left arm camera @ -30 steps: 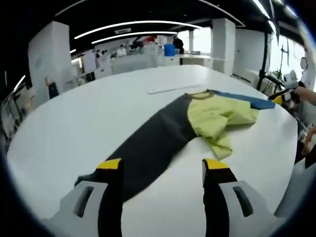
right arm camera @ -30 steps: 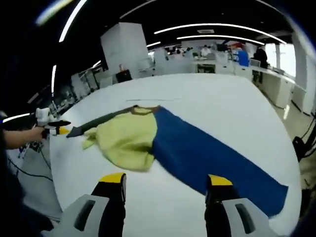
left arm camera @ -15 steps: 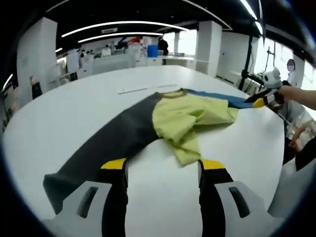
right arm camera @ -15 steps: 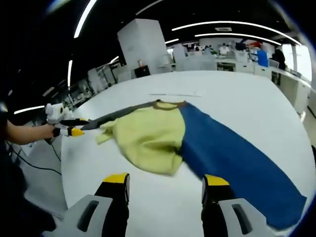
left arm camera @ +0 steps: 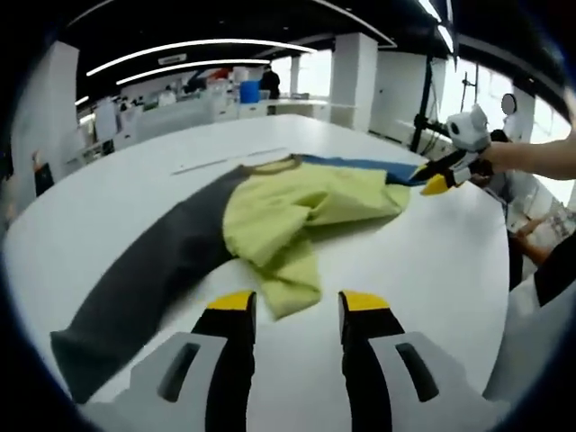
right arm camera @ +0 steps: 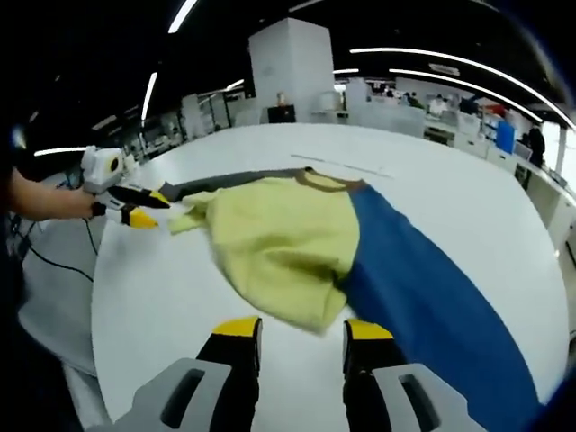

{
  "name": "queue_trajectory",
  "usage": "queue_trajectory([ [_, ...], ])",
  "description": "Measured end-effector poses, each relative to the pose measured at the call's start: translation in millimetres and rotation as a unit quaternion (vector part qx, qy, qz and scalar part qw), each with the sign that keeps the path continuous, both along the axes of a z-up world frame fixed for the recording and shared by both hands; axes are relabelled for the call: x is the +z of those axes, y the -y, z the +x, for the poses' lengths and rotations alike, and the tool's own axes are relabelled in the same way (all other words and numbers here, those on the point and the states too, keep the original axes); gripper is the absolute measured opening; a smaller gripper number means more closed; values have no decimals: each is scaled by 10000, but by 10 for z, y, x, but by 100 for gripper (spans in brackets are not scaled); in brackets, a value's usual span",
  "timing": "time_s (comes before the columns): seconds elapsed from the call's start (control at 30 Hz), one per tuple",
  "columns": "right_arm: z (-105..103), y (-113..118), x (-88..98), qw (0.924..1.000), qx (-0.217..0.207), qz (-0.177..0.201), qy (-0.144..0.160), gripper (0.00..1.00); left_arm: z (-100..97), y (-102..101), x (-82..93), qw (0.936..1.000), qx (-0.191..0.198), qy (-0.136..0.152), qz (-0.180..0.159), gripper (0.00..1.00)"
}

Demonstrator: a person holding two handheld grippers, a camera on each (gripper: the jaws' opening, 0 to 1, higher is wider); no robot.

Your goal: Fold the garment on the visible template until the final outline fits inside the template.

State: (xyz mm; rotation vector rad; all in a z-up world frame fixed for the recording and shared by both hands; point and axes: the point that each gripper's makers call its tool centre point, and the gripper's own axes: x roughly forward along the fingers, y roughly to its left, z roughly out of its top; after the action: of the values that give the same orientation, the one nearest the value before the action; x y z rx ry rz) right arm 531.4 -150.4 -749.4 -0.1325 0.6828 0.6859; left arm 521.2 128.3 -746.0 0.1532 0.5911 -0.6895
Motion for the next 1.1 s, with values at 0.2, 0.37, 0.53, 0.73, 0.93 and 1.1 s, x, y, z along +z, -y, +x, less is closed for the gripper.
queue_trajectory([
  [0.2, 30, -41, -96, 9999, 88, -101, -28, 24, -25, 95, -84, 9998, -119, -39, 122, 27],
  [0.37, 51, -47, -138, 9995, 172, -261, 58, 17, -22, 111, -178, 9990, -202, 33, 406, 21],
  [0.53, 90, -35, -178, 9990, 153, -396, 106, 10, 35, 106, -182, 9991, -124, 89, 388, 17],
  [0.73, 105, -38, -199, 9979, 220, -581, 197, 7, 55, 192, -198, 9963, -347, 289, 737, 11],
  [0.93, 116, -22, -194, 9968, 238, -726, 244, 0, 87, 220, -236, 9955, -282, 316, 848, 0],
  [1.1, 114, -24, -151, 9978, 193, -606, 178, 0, 68, 207, -173, 9971, -169, 264, 692, 0],
])
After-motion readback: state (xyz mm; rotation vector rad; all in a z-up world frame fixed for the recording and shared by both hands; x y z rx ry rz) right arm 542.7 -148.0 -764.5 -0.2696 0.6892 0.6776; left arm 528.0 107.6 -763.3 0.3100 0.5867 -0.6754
